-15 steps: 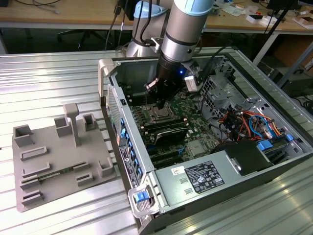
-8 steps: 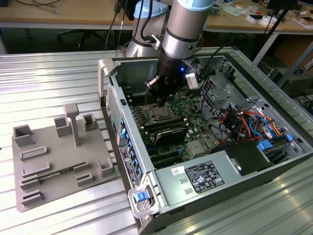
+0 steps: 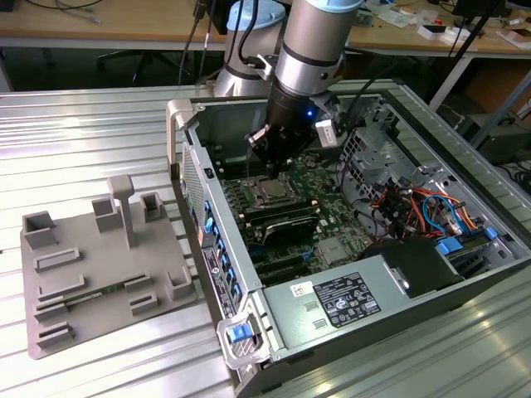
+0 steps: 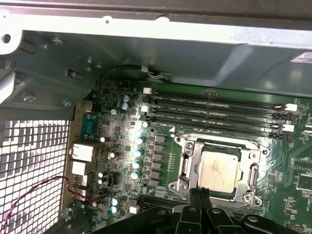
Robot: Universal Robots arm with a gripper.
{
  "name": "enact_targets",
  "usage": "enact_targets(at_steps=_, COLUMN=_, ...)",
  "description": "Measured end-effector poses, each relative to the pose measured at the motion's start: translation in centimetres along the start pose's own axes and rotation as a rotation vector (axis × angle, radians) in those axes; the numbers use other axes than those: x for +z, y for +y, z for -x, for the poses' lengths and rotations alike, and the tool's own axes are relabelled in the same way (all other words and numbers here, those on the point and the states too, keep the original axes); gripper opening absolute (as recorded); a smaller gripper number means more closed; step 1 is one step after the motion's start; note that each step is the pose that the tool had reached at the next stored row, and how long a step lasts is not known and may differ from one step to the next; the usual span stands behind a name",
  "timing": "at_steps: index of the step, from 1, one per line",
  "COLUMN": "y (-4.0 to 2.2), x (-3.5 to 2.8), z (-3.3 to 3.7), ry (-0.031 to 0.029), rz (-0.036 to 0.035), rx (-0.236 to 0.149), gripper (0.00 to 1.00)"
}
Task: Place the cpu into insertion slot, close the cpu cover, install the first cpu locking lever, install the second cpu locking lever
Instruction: 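Install the first cpu locking lever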
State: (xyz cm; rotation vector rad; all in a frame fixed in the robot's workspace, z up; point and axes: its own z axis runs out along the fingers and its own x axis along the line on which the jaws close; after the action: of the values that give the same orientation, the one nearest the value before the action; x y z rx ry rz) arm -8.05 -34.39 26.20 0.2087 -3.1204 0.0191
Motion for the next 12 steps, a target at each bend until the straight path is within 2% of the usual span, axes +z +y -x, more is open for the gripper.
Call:
enact_targets(at_steps=3, y=0.14, x=0.02, z=-0.94, ry=-0.0012, rz=0.0021, rx=0.000, gripper=0.11)
enact_targets(at_steps=12, y=0.24, x=0.02, z=-1.38, ry=-0.0013, rz=0.0032, rx=0.000, gripper=0.11)
